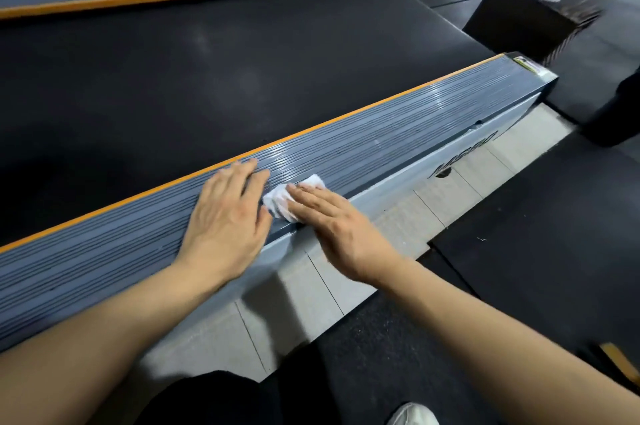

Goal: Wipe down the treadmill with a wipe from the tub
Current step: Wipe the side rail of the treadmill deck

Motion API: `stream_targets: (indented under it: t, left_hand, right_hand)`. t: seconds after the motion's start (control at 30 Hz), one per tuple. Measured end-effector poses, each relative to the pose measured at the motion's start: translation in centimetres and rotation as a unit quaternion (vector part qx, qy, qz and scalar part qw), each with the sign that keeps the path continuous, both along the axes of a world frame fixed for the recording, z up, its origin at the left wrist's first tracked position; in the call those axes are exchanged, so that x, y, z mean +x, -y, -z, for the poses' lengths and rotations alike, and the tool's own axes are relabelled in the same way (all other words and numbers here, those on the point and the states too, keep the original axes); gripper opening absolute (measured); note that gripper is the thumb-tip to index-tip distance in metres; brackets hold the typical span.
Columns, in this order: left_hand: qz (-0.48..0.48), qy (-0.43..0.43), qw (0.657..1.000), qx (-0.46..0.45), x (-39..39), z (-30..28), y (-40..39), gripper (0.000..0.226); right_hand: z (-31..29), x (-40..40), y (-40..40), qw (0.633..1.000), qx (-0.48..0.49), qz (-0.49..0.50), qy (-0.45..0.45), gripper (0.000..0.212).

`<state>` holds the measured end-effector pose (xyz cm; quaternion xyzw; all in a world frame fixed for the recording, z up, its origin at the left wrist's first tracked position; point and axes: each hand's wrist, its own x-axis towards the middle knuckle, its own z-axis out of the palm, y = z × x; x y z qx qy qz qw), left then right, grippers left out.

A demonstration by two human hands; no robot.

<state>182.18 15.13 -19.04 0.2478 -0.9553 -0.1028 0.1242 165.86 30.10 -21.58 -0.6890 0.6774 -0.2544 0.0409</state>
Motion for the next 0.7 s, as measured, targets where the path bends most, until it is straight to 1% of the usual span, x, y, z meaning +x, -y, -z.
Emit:
stream_targets:
  t: [0.03, 0.1, 0.17, 0.2, 0.27, 0.3, 0.4, 0.5, 0.57, 0.63, 0.7]
  left_hand:
    - [0.011, 0.002, 1.000, 0.001, -1.0, -0.1, -0.5, 0.055]
    - [0.030, 0.010, 0.999, 0.003, -3.0, -0.4, -1.4, 0.062]
    - [0.044, 0.022, 0.999, 0.010, -4.9, -0.8, -2.2, 0.068]
    - [0.048, 0.029, 0.998, 0.012, -5.8, -0.8, -2.4, 0.066]
    - [0.048, 0.048, 0.998, 0.009, -7.7, -0.6, -2.4, 0.060]
    - [0.042, 0.053, 0.998, 0.008, -8.5, -0.4, -2.4, 0.059]
    - [0.016, 0.053, 0.998, 0.017, -9.6, 0.0, -2.2, 0.058]
    - [0.003, 0.036, 0.999, 0.040, -9.5, 0.3, -2.3, 0.057]
    - [-0.002, 0.019, 0.999, 0.049, -9.3, 0.3, -2.3, 0.055]
    - [0.000, 0.004, 0.999, 0.052, -9.3, 0.4, -2.3, 0.054]
    - [-0.001, 0.003, 0.999, 0.049, -9.4, 0.4, -2.3, 0.054]
  right_hand:
    - [-0.1, -1.5, -0.3, 1.000, -0.004, 0.021, 0.008, 0.045]
    - [-0.3, -6.0, -1.6, 0.992, -0.028, 0.121, 0.027, 0.049]
    - [-0.7, -9.9, -3.1, 0.967, -0.008, 0.253, 0.042, 0.053]
    - [-0.6, -11.0, -3.5, 0.952, 0.009, 0.302, 0.043, 0.054]
    - [-0.1, -11.1, -3.5, 0.939, 0.019, 0.342, 0.038, 0.061]
    - [0.3, -10.4, -3.1, 0.941, 0.018, 0.337, 0.032, 0.063]
    - [-0.2, -6.7, -1.7, 0.966, 0.006, 0.259, 0.008, 0.061]
    - [-0.1, -3.2, -1.2, 0.985, -0.006, 0.173, 0.013, 0.054]
    - [0.2, -2.4, -1.0, 0.990, 0.001, 0.138, 0.012, 0.052]
    - [0.2, -3.5, -1.2, 0.992, 0.013, 0.127, -0.006, 0.050]
    - [-0.4, -5.6, -1.8, 0.986, 0.017, 0.167, -0.001, 0.053]
